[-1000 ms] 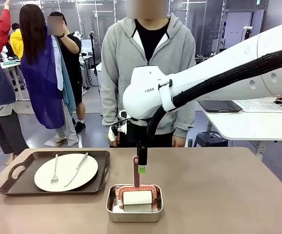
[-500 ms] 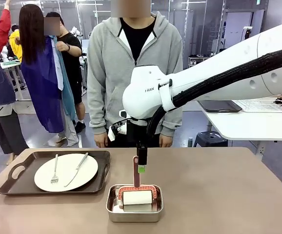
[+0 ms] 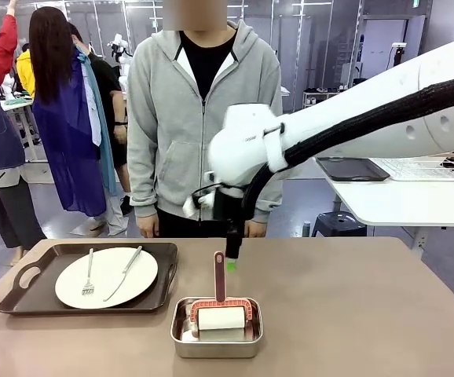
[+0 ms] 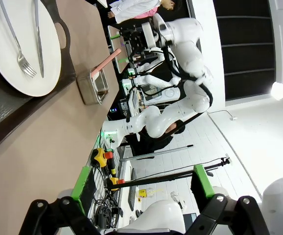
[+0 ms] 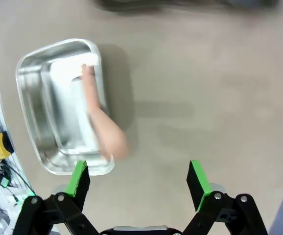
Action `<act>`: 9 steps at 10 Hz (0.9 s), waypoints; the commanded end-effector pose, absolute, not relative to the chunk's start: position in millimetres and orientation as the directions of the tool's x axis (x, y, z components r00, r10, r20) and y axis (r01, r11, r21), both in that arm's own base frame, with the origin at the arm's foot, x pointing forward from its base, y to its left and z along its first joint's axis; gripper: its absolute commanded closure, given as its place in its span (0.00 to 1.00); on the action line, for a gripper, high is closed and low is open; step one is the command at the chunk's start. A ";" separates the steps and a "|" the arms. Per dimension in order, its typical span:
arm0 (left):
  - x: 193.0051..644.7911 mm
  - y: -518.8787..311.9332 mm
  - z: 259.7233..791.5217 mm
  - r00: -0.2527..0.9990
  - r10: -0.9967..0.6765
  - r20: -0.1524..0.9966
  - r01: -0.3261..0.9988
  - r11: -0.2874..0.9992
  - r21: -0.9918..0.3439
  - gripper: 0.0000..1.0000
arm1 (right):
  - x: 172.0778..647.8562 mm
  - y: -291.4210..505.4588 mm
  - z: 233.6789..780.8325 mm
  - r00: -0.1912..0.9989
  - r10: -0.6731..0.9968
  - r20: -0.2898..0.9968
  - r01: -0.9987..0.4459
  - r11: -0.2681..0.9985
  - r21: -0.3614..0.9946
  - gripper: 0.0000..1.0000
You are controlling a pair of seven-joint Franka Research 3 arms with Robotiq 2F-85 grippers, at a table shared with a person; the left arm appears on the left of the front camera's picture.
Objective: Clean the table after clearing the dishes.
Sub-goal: When the right (or left) Handle tray is removed, use the right hand (or left hand) to clean the right (or left) side of the table with the Lint Roller.
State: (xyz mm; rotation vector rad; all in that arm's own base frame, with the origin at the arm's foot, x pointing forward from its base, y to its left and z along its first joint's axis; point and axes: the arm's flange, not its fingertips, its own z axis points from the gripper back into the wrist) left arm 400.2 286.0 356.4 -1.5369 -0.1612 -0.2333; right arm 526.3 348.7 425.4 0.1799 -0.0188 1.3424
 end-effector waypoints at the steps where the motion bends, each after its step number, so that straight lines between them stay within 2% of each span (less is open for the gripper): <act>1: 397.2 290.0 357.7 0.965 -0.040 0.260 0.261 0.011 -0.965 0.00 | 552.6 250.1 411.4 0.664 0.679 0.313 -0.746 0.571 0.344 0.00; 3: 397.2 290.0 357.7 0.965 -0.040 0.260 0.261 0.011 -0.965 0.00 | 537.7 176.6 402.5 0.795 0.452 0.404 -0.606 0.566 0.560 0.00; 4: 397.2 290.0 357.7 0.965 -0.040 0.260 0.261 0.011 -0.965 0.00 | 525.4 146.4 401.4 0.833 0.347 0.430 -0.552 0.480 0.682 0.00; 6: 397.2 290.0 357.7 0.965 -0.040 0.260 0.261 0.011 -0.965 0.00 | 505.9 105.5 398.2 0.883 0.128 0.452 -0.469 0.276 0.839 0.00; 7: 397.2 290.0 357.7 0.965 -0.040 0.260 0.261 0.011 -0.965 0.00 | 489.3 90.4 395.6 0.878 0.079 0.472 -0.478 0.200 0.856 0.00; 9: 397.2 290.0 357.7 0.965 -0.040 0.260 0.261 0.011 -0.965 0.00 | 470.4 88.4 395.5 0.842 0.087 0.532 -0.539 0.135 0.831 0.00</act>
